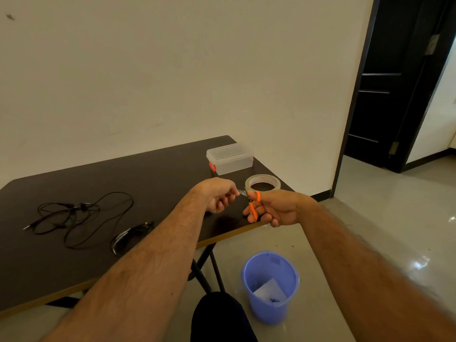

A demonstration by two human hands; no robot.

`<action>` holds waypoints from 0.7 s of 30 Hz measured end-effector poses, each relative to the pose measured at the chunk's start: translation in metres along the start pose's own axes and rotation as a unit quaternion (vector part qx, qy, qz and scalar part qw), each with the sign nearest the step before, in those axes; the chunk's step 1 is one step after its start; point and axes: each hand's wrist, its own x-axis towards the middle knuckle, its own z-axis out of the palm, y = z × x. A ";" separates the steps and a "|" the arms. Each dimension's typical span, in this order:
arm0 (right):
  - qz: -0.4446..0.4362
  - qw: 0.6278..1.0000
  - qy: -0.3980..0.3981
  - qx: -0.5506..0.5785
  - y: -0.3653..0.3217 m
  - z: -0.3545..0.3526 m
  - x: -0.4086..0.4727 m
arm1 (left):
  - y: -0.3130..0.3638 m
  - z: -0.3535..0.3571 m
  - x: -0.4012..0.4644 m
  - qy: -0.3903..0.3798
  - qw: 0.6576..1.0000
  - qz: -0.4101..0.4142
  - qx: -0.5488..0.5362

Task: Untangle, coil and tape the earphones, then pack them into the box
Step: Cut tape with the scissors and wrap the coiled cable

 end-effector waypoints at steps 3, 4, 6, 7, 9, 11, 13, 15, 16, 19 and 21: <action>-0.002 1.000 0.010 -0.010 -0.002 0.003 -0.002 | -0.002 -0.002 0.000 0.015 1.000 -0.003 0.012; -0.003 1.000 0.014 -0.017 -0.003 0.003 -0.003 | -0.003 -0.003 -0.001 0.022 0.999 -0.003 0.023; -0.002 0.999 0.024 -0.036 -0.004 0.003 -0.003 | -0.003 -0.003 -0.003 0.042 0.998 0.004 0.055; -0.001 0.998 0.029 -0.047 -0.006 0.003 -0.004 | -0.004 -0.003 -0.004 0.053 0.995 0.014 0.077; 0.004 0.996 0.043 -0.075 -0.010 0.004 -0.004 | -0.003 -0.001 -0.003 0.073 0.988 0.045 0.129; 0.011 0.991 0.075 -0.110 -0.014 0.006 -0.004 | -0.003 0.000 -0.001 0.100 0.972 0.080 0.197; 0.010 0.983 0.111 -0.149 -0.018 0.008 -0.004 | -0.002 0.001 0.003 0.139 0.948 0.110 0.264; 0.004 0.971 0.139 -0.195 -0.021 0.012 -0.004 | -0.002 0.001 0.005 0.172 0.924 0.129 0.316; -0.002 0.961 0.154 -0.232 -0.022 0.014 -0.005 | -0.002 0.001 0.005 0.185 0.914 0.135 0.336; 0.004 0.916 0.204 -0.346 -0.026 0.019 -0.003 | -0.004 0.004 0.005 0.213 0.892 0.142 0.373; 0.016 0.869 0.258 -0.422 -0.028 0.022 0.001 | -0.005 0.005 0.006 0.229 0.881 0.144 0.388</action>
